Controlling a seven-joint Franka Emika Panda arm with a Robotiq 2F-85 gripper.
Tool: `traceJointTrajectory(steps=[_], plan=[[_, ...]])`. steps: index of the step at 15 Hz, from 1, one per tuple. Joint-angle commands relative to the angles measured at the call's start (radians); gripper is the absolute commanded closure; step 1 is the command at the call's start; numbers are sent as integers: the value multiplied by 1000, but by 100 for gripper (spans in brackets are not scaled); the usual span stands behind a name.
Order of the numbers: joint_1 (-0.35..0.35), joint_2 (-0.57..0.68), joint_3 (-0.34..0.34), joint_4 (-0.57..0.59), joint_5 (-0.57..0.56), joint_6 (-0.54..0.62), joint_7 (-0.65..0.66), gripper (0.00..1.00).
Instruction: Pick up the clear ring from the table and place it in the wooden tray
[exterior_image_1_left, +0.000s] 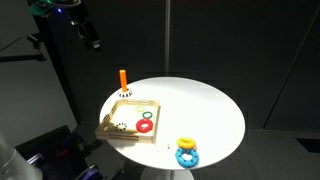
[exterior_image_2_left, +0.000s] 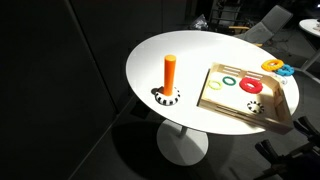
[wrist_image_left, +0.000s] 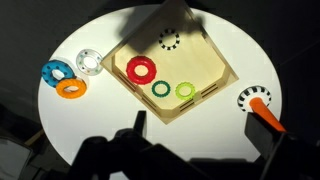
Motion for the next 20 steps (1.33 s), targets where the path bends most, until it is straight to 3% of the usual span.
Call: traceJointTrajectory(steps=[1,9,17,20], plan=[[-21,133,-32,85,-4,-3,7,0],[-62,363,-111,207,-1,-46,4,0],[-140,519,-159,206,-48,2,30,0],[-170,571,-178,193,-93,76,39,0]])
